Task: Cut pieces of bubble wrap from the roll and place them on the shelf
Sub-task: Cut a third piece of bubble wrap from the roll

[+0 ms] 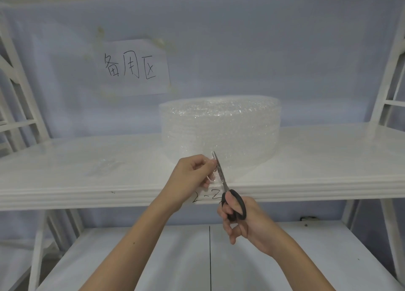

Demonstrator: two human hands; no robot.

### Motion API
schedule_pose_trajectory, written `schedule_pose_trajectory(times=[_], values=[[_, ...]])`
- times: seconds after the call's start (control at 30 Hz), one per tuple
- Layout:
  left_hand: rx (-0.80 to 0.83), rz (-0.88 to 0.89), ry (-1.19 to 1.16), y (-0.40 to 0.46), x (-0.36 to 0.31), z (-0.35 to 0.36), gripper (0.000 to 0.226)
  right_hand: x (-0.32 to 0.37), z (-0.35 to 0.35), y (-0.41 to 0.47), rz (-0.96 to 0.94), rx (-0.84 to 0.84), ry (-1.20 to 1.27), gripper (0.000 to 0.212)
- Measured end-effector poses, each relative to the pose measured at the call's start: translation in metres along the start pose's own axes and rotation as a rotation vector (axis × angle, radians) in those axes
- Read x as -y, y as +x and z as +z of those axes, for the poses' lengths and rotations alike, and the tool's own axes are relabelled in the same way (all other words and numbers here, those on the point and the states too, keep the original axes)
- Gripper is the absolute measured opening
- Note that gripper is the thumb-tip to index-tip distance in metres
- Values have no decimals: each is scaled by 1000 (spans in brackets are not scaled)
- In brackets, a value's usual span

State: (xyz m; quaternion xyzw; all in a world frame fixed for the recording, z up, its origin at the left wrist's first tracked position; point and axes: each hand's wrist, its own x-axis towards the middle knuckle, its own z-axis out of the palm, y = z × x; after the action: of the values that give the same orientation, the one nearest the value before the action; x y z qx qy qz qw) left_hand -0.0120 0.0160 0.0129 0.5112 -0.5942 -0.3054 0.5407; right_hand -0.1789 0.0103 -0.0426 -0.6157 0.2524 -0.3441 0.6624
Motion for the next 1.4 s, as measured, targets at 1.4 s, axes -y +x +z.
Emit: schedule_pose_trajectory(times=[1.4], values=[[46, 73, -27, -2, 0, 5, 29, 23, -3, 3, 26, 22, -38, 51]])
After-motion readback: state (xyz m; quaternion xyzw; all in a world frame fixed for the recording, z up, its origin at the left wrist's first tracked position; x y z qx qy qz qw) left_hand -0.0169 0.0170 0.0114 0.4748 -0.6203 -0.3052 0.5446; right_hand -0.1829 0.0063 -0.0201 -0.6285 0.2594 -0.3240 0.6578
